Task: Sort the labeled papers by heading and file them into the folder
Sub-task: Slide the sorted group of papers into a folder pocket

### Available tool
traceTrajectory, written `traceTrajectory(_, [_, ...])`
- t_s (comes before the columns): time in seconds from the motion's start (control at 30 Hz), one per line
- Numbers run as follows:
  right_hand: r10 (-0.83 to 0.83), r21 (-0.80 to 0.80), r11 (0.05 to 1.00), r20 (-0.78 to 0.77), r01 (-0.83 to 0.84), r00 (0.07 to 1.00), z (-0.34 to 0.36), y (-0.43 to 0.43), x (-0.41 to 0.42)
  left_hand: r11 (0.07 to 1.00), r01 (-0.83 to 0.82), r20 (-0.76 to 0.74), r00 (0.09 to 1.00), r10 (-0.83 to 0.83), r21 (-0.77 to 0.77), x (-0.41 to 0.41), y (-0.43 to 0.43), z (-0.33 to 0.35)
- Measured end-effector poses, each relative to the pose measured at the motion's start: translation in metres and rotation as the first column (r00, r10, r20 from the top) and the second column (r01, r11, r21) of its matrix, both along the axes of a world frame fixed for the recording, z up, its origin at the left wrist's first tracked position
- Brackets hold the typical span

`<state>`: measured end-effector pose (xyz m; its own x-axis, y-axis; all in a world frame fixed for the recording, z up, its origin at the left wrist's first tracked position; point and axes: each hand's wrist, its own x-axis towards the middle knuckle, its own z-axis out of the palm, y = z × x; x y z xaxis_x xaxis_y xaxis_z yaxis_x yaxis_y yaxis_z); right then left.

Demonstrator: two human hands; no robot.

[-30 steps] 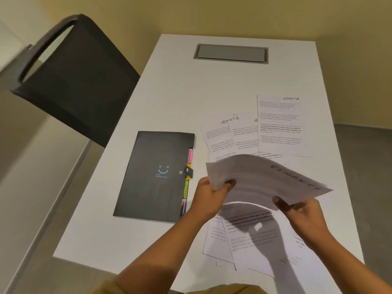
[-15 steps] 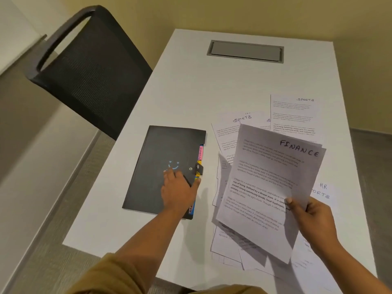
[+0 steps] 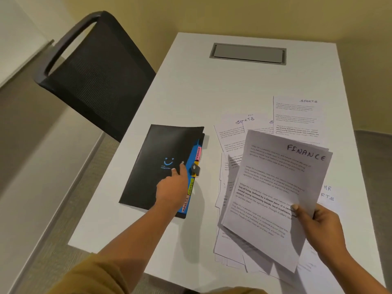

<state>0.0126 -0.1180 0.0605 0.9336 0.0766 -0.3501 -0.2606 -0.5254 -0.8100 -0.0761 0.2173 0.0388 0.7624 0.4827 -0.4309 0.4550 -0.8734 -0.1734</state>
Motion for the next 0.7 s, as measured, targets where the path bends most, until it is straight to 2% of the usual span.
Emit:
traceTrajectory(0.23, [-0.050, 0.107, 0.993, -0.039, 0.054, 0.998, 0.007, 0.023, 0.005, 0.998, 0.061, 0.120, 0.991, -0.062, 0.013, -0.009, 0.018, 0.035])
traceTrajectory(0.47, [-0.051, 0.206, 0.977, -0.002, 0.050, 0.999, 0.032, 0.068, 0.019, 0.999, 0.005, 0.218, 0.976, 0.004, -0.041, -0.015, 0.011, 0.044])
traceTrajectory(0.57, [-0.018, 0.194, 0.981, 0.042, 0.009, 0.999, 0.042, 0.088, 0.025, 0.998, 0.016, 0.233, 0.973, -0.002, -0.058, -0.015, 0.004, 0.044])
traceTrajectory(0.7, [0.044, 0.093, 0.994, 0.077, -0.051, 0.996, 0.037, 0.105, 0.025, 0.994, 0.085, 0.201, 0.977, -0.070, -0.064, -0.016, -0.013, 0.047])
